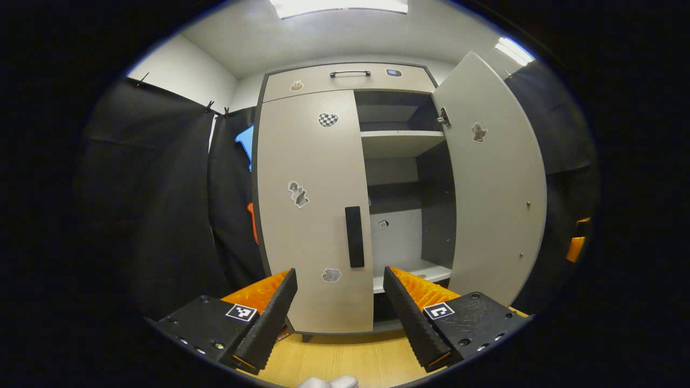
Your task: Open the right door of the double-door shoe cabinet with the right hand, and open the left door with the left hand.
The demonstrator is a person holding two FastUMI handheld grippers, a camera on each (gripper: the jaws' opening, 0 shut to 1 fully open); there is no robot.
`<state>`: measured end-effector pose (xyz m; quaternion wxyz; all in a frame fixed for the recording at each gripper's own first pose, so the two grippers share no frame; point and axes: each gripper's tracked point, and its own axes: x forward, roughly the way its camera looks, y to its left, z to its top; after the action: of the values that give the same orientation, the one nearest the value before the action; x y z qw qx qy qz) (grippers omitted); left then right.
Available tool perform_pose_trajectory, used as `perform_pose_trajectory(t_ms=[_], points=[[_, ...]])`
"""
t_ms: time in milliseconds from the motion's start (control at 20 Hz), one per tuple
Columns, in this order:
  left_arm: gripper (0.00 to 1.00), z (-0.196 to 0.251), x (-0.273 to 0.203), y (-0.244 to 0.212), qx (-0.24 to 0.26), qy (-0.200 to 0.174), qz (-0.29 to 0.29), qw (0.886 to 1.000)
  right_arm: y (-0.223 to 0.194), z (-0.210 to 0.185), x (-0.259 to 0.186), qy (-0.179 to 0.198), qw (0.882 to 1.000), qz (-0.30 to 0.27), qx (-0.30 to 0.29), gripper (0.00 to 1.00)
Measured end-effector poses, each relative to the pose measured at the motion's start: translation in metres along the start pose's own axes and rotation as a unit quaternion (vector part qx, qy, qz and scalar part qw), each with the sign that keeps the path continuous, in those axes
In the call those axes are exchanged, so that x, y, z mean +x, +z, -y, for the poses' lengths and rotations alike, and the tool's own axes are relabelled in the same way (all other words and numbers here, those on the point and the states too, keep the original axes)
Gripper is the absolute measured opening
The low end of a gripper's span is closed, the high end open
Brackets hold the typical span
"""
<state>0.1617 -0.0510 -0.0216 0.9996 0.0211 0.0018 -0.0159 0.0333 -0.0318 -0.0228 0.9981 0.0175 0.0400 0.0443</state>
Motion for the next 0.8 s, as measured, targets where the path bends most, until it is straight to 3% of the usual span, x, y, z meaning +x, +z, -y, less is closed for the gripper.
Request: perform_pose_trajectory(t_ms=[400,800], points=[[0.96,0.010,0.107,0.000,0.006,0.009,0.002,1.000,-0.002,0.035,0.033,-0.018,1.000,-0.012,0.005,1.00],[0.96,0.002,0.181,-0.020,-0.006,0.019,-0.017,1.000,-0.002,0.050,0.049,-0.035,0.999,-0.017,-0.004,1.00]])
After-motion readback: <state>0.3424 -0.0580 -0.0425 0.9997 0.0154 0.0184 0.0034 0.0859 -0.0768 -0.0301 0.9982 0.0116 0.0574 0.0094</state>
